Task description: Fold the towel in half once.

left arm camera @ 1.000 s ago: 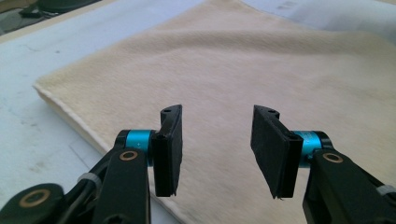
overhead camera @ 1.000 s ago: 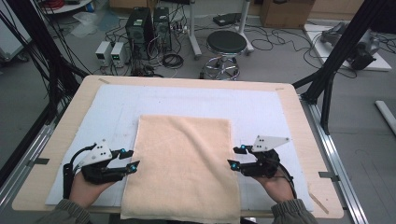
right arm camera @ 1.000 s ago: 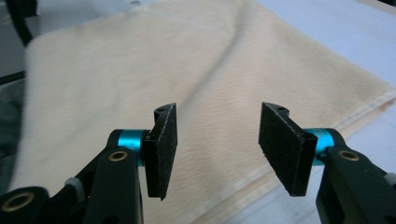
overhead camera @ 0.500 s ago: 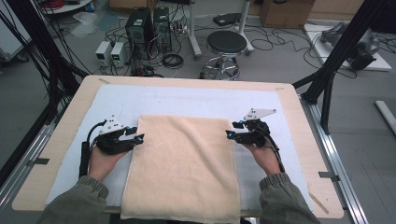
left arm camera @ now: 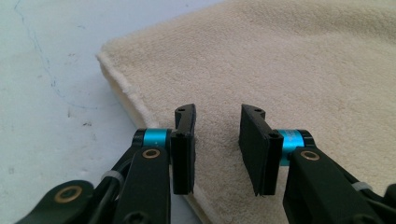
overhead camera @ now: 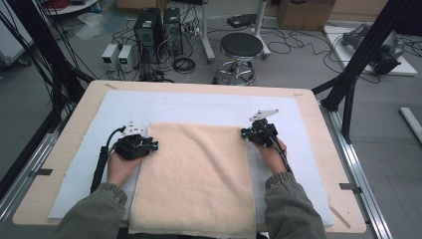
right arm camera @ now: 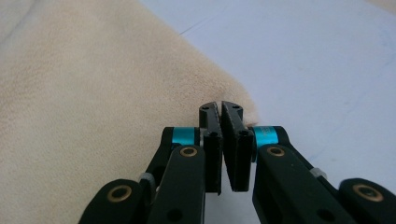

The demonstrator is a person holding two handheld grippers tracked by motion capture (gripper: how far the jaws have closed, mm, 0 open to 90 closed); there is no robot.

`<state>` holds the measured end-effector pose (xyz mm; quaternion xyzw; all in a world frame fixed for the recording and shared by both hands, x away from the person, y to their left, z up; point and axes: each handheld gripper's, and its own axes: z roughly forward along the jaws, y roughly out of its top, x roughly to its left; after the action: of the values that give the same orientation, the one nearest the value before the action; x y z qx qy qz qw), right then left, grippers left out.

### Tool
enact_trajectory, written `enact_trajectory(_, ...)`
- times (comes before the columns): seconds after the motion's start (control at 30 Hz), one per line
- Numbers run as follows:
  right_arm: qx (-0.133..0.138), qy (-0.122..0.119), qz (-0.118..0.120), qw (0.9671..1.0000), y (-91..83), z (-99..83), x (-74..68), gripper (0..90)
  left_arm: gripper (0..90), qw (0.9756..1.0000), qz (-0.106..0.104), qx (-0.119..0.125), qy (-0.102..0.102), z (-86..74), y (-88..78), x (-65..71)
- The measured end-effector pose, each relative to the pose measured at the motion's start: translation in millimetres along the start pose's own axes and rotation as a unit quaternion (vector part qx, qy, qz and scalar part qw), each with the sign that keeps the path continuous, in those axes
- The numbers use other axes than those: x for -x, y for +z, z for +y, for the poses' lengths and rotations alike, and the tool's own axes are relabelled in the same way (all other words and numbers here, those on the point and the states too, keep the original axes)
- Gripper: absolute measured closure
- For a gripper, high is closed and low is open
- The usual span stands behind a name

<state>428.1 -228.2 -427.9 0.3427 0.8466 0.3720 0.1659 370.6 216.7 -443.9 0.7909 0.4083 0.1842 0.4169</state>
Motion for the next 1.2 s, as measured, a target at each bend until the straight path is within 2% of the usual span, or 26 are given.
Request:
enact_trajectory(0.07,0.002,0.002,-0.013,0.9999,-2.3,1.8,4.4,87.2,66.4,1.0000,0.005,0.000,0.003,-0.1,0.5,-0.6)
enact_trajectory(0.1,0.002,0.011,-0.017,0.9998,-3.6,3.0,8.0,87.2,66.5,1.0000,0.005,0.000,0.000,-0.5,1.4,-0.9)
enact_trajectory(0.17,0.001,0.011,-0.024,0.9997,-3.0,5.2,11.1,87.2,66.4,1.0000,0.005,0.004,-0.005,-0.8,2.7,-1.5)
enact_trajectory(0.23,-0.004,0.018,-0.018,0.9997,0.8,4.1,11.7,86.5,66.4,1.0000,0.005,0.006,-0.006,-0.8,2.7,-2.1)
enact_trajectory(0.27,-0.009,0.018,-0.014,0.9997,2.2,3.4,11.6,83.2,66.1,1.0000,0.006,0.004,-0.002,-0.4,1.4,-3.0)
enact_trajectory(0.3,-0.006,0.024,-0.007,0.9997,3.2,1.8,12.3,75.4,65.9,0.9999,0.009,0.008,-0.005,-0.3,0.6,-3.2)
enact_trajectory(0.37,0.007,0.044,0.016,0.9989,2.0,0.0,13.9,67.6,65.4,0.9997,0.012,0.015,-0.013,0.2,-1.4,-5.2)
enact_trajectory(0.5,0.022,0.051,0.030,0.9980,-3.8,0.1,12.8,56.8,64.2,0.9992,0.016,0.029,-0.024,2.5,-5.6,-11.5)
enact_trajectory(0.57,0.029,0.049,0.028,0.9980,-5.5,1.3,11.0,52.0,63.4,0.9988,0.018,0.035,-0.030,5.0,-7.0,-14.6)
enact_trajectory(0.67,0.041,0.050,0.028,0.9975,-5.5,1.8,10.3,46.6,61.7,0.9988,0.010,0.037,-0.031,13.2,-7.4,-18.3)
enact_trajectory(0.7,0.042,0.056,0.031,0.9971,-5.2,1.4,10.5,45.8,60.8,0.9986,0.007,0.039,-0.034,16.5,-7.2,-19.4)
enact_trajectory(0.77,0.042,0.054,0.033,0.9971,-3.5,1.2,9.9,43.3,59.1,0.9981,0.008,0.048,-0.038,22.8,-7.3,-22.4)
enact_trajectory(0.83,0.046,0.054,0.037,0.9968,-3.0,1.8,8.9,42.4,58.8,0.9969,0.006,0.060,-0.050,25.9,-7.9,-28.0)
enact_trajectory(0.87,0.050,0.052,0.039,0.9966,-3.0,2.3,8.3,42.0,58.3,0.9971,0.006,0.052,-0.056,28.4,-6.8,-30.9)
enact_trajectory(0.97,0.058,0.049,0.049,0.9959,-2.0,3.2,7.6,41.5,55.8,0.9974,0.009,0.047,-0.053,34.9,-5.8,-37.0)
enact_trajectory(1.03,0.053,0.051,0.049,0.9961,-1.8,3.5,7.8,41.3,54.8,0.9973,0.012,0.051,-0.051,38.8,-6.3,-39.8)
enact_trajectory(1.1,0.047,0.055,0.048,0.9963,-3.0,5.4,10.5,38.3,52.7,0.9978,0.012,0.042,-0.050,44.5,-6.2,-42.5)
enact_trajectory(1.2,0.055,0.064,0.050,0.9951,-6.8,10.0,14.0,36.4,51.5,0.9971,0.014,0.056,-0.050,49.8,-7.7,-44.6)
